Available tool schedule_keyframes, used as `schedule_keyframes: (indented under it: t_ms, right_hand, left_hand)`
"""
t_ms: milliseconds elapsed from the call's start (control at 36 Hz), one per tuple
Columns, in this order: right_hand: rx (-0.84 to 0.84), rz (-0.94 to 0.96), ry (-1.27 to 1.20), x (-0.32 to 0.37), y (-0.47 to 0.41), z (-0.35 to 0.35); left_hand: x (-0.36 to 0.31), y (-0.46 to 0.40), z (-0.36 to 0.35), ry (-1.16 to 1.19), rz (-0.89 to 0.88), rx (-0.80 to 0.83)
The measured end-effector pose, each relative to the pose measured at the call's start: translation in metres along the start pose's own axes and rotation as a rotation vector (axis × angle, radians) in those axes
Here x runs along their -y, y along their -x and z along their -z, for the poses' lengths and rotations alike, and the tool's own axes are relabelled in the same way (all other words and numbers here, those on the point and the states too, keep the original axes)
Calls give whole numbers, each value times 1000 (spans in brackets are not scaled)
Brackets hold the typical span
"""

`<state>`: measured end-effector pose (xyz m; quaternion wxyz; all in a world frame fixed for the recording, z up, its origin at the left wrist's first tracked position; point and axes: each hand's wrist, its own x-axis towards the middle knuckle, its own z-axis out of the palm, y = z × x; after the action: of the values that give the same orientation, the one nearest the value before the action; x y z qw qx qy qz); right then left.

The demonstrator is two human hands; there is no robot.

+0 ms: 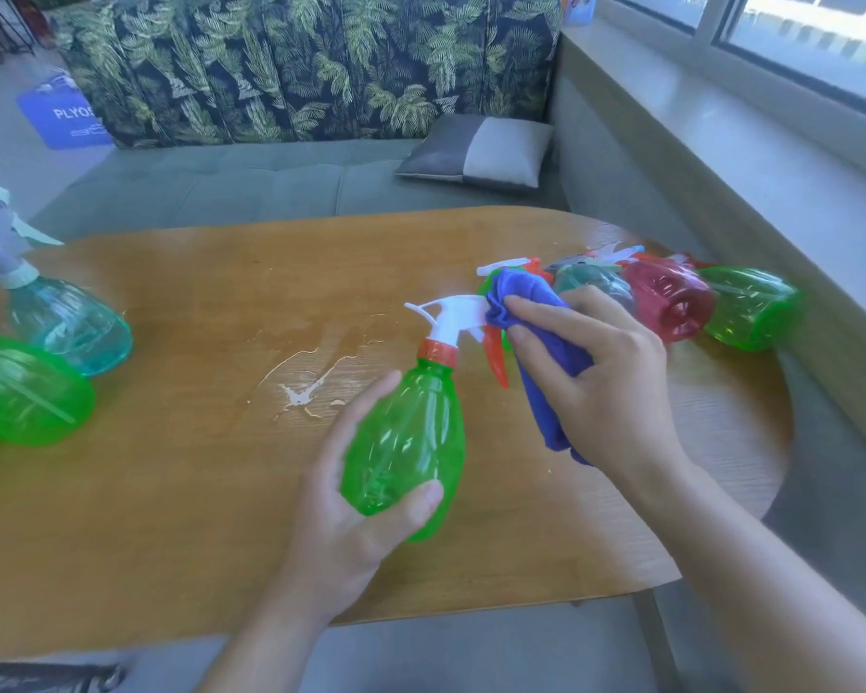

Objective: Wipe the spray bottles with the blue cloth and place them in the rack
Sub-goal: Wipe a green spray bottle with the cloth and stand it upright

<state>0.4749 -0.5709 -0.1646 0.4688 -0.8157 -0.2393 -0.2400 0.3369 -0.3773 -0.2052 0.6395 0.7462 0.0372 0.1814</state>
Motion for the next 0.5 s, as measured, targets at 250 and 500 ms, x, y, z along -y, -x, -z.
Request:
schedule_keyframes:
  t_ms: [250,500]
  right_hand:
    - [-21,-35,-36,0,4,1]
    - [-43,-124,-123,7,12,1]
  left_hand:
    - [-1,-1,1,17,-7,-9]
    - [-1,-4,6,56,16,-36]
